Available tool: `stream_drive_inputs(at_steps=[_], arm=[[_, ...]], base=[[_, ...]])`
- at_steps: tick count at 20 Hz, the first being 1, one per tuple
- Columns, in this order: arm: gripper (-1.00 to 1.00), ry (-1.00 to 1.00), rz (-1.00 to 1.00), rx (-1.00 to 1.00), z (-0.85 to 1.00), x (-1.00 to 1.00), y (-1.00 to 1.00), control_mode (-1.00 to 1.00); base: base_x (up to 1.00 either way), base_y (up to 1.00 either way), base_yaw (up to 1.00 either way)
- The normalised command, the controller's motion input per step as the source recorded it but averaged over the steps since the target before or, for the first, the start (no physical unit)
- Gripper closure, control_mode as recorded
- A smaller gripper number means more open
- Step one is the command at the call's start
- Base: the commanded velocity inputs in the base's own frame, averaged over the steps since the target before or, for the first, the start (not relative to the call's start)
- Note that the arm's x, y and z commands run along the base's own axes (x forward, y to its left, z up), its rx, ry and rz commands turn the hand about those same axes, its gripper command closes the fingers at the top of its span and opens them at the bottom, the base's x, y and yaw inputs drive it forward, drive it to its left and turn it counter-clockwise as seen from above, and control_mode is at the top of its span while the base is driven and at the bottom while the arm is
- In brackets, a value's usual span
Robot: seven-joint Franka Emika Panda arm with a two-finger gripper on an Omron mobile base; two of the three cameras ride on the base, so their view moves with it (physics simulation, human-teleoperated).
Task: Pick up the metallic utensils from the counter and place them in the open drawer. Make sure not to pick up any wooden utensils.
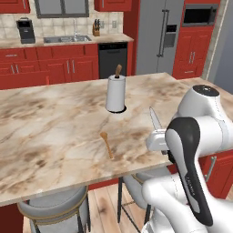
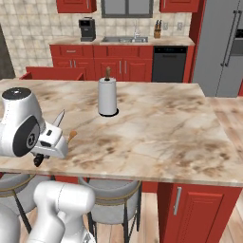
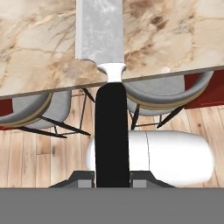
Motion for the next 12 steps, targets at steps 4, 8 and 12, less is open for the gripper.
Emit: stream_drive_inputs(at_steps=[4,8,12], arm=[[1.0,0.0,0.0,0.0,0.0,0.0,0.0,1.0],[1.0,0.0,0.0,0.0,0.0,0.0,0.0,1.0],[1.0,0.0,0.0,0.0,0.0,0.0,0.0,1.0]], base=[[-0.47,0.21,0.0],[-0.52,0.93,-0.24],[-0.36,1.0,-0.38]])
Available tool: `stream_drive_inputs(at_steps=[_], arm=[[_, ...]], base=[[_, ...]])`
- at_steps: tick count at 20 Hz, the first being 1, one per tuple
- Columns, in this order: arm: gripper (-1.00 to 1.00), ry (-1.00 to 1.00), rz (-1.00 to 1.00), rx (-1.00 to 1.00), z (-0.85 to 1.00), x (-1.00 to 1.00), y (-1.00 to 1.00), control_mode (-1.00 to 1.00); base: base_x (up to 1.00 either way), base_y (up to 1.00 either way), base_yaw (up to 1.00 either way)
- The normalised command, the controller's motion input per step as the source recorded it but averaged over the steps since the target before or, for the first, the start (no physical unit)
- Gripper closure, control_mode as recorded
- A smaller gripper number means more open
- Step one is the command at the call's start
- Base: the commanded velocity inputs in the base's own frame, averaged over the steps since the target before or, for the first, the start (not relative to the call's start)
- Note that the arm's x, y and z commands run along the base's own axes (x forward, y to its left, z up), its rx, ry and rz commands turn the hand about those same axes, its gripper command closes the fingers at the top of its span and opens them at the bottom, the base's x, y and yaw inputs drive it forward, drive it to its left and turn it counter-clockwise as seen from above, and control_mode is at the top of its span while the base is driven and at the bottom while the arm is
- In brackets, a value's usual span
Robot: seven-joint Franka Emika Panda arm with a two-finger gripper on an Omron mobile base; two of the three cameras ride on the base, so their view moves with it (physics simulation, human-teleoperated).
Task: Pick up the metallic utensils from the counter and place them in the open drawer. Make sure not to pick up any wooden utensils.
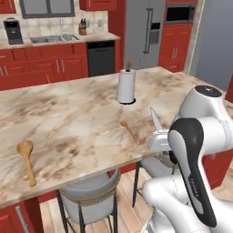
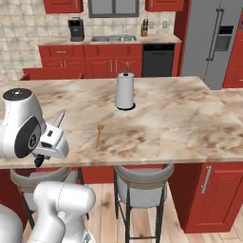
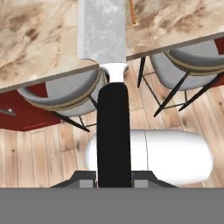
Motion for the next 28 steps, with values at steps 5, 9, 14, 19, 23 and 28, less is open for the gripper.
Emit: stream_drive_inputs(at_steps=[5,9,14,19,23,28], arm=[[1.0,0.0,0.0,0.0,0.0,0.0,0.0,1.0],[1.0,0.0,0.0,0.0,0.0,0.0,0.0,1.0],[1.0,0.0,0.0,0.0,0.0,0.0,0.0,1.0],[1.0,0.0,0.0,0.0,0.0,0.0,0.0,1.0],[1.0,0.0,0.0,0.0,0.0,0.0,0.0,1.0],[1.0,0.0,0.0,0.0,0.0,0.0,0.0,1.0]], base=[[-0.09,1.0,-0.42],[-0.4,1.0,-0.37],[-0.84,1.0,-0.29],[-0.68,1.0,-0.27],[-0.58,1.0,-0.24],[-0.56,1.0,-0.24]])
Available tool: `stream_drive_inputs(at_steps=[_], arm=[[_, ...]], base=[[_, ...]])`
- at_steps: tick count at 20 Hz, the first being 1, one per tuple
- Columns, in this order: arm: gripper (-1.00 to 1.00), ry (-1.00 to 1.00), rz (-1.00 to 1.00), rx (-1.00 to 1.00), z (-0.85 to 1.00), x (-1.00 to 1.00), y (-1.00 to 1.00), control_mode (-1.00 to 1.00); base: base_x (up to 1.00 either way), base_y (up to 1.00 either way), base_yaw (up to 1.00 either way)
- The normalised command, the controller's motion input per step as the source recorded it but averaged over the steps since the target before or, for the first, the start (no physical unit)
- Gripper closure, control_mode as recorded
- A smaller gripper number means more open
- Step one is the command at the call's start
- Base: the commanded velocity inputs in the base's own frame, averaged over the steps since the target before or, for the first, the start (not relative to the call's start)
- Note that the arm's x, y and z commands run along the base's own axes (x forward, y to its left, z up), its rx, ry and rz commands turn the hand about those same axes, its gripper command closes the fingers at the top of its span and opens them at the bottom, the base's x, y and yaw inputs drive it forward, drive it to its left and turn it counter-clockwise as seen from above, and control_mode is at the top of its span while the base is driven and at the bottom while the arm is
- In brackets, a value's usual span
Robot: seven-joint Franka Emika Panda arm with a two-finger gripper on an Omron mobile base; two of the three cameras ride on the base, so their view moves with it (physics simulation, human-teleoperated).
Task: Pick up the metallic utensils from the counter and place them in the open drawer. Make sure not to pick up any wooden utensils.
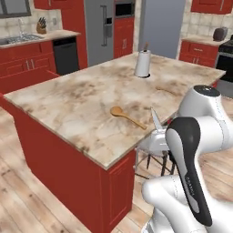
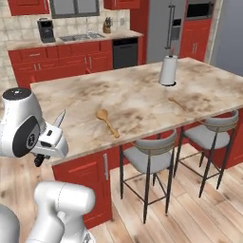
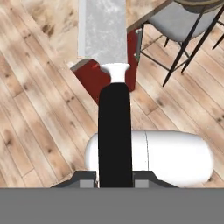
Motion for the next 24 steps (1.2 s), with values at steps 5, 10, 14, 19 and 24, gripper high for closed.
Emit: stream_drive_inputs(at_steps=[5,10,14,19,24], arm=[[1.0,0.0,0.0,0.0,0.0,0.0,0.0,1.0],[1.0,0.0,0.0,0.0,0.0,0.0,0.0,1.0],[1.0,0.0,0.0,0.0,0.0,0.0,0.0,1.0],[1.0,0.0,0.0,0.0,0.0,0.0,0.0,1.0],[1.0,0.0,0.0,0.0,0.0,0.0,0.0,1.0]], base=[[-0.39,1.0,-0.27],[-0.14,1.0,-0.3],[0.03,1.0,-0.3],[0.4,1.0,-0.33],[0.58,1.0,-0.37]])
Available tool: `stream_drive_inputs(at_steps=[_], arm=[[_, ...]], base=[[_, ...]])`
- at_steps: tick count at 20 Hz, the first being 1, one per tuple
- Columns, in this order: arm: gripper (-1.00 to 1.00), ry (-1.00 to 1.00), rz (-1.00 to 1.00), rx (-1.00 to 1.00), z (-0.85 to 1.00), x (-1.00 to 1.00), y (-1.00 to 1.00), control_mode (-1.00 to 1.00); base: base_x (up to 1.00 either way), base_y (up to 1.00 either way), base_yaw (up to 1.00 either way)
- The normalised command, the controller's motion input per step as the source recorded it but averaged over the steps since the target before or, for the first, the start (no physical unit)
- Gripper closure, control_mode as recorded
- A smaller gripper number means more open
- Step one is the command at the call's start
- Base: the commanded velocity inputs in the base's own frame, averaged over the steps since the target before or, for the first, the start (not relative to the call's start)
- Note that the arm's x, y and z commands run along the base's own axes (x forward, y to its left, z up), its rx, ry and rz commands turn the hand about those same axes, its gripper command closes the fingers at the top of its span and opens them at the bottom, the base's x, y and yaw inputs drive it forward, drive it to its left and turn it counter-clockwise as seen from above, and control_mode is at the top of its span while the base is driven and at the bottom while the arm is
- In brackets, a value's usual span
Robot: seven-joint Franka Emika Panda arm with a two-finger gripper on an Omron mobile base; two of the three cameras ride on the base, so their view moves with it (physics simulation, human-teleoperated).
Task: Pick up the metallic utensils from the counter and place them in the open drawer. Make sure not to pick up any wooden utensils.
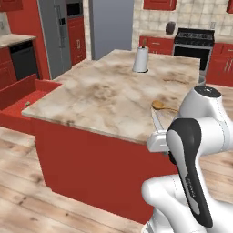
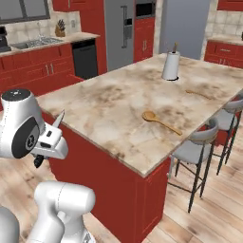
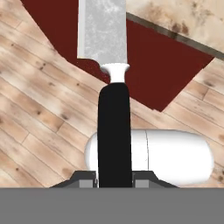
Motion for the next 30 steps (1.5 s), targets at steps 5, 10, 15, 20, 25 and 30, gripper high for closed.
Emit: stream_drive_inputs(at_steps=[5,10,15,20,25,30], arm=[[1.0,0.0,0.0,0.0,0.0,0.0,0.0,1.0],[1.0,0.0,0.0,0.0,0.0,0.0,0.0,1.0],[1.0,0.0,0.0,0.0,0.0,0.0,0.0,1.0],[1.0,0.0,0.0,0.0,0.0,0.0,0.0,1.0],[1.0,0.0,0.0,0.0,0.0,0.0,0.0,1.0],[1.0,0.0,0.0,0.0,0.0,0.0,0.0,1.0]], base=[[0.6,1.0,-0.4],[0.52,1.0,-0.42],[0.34,1.0,-0.42],[0.27,1.0,-0.4],[0.15,1.0,-0.35],[0.05,1.0,-0.25]])
